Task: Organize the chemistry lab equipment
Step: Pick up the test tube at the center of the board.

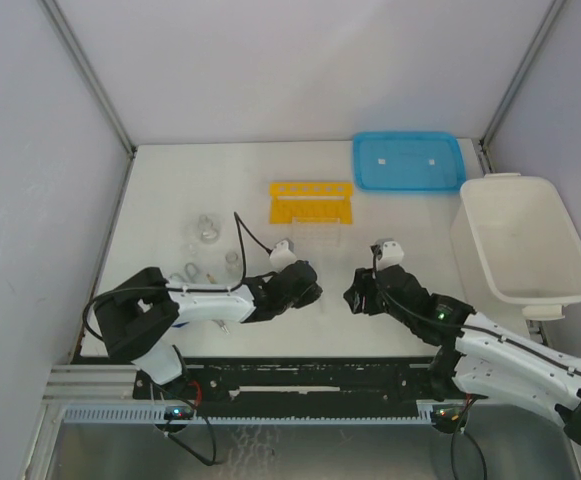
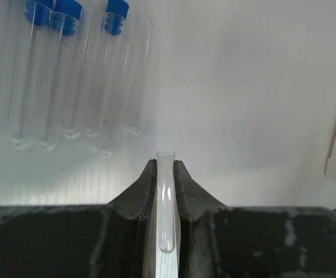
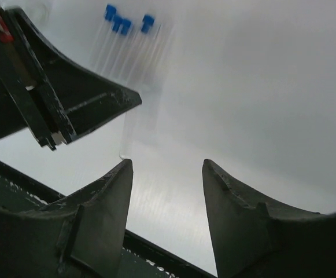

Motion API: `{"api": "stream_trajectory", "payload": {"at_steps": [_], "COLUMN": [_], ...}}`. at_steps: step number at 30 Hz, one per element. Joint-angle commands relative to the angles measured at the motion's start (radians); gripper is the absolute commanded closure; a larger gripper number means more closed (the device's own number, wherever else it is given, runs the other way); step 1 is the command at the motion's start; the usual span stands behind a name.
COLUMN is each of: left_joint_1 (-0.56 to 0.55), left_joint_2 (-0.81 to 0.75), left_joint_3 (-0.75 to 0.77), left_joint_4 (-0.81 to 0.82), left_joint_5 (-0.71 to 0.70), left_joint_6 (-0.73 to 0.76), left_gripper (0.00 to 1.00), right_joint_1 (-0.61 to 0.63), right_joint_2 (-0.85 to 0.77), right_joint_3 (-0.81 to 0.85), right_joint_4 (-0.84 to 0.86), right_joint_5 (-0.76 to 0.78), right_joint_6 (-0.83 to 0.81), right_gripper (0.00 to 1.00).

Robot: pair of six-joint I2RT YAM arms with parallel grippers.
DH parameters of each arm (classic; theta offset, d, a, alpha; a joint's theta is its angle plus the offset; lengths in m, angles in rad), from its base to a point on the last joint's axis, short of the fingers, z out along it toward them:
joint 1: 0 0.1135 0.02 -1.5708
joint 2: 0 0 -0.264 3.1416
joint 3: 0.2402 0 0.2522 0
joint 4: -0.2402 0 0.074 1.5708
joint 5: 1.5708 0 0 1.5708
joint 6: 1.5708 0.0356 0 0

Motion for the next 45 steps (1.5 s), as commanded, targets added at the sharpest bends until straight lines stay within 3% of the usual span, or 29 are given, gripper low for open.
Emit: {"api": "stream_trajectory", "payload": {"at_steps": [1, 16, 45], "left_joint_1": [-0.01, -0.032, -0.06], "left_joint_2": [-0.037, -0.079, -0.195], "left_joint_3": [0.043, 0.033, -0.025], "left_joint_4": [-0.015, -0.008, 0.004], "left_joint_5": [-0.046, -0.064, -0.124], "left_joint_6": [-0.002, 0.003, 0.0], "left_gripper": [0.95, 0.95, 0.95], "right_joint_1": [0.024, -0.03, -0.046], "right_joint_2": [0.029, 0.074, 0.099], "right_joint_3": [-0.04, -0.159, -0.203], "right_joint_4": [0.145, 0.42, 0.523], "right_joint_5": [-0.092, -0.327, -0.372], "right_joint_6": [0.036, 0.053, 0.053], "right_gripper": [0.49, 0.53, 0.61]}}
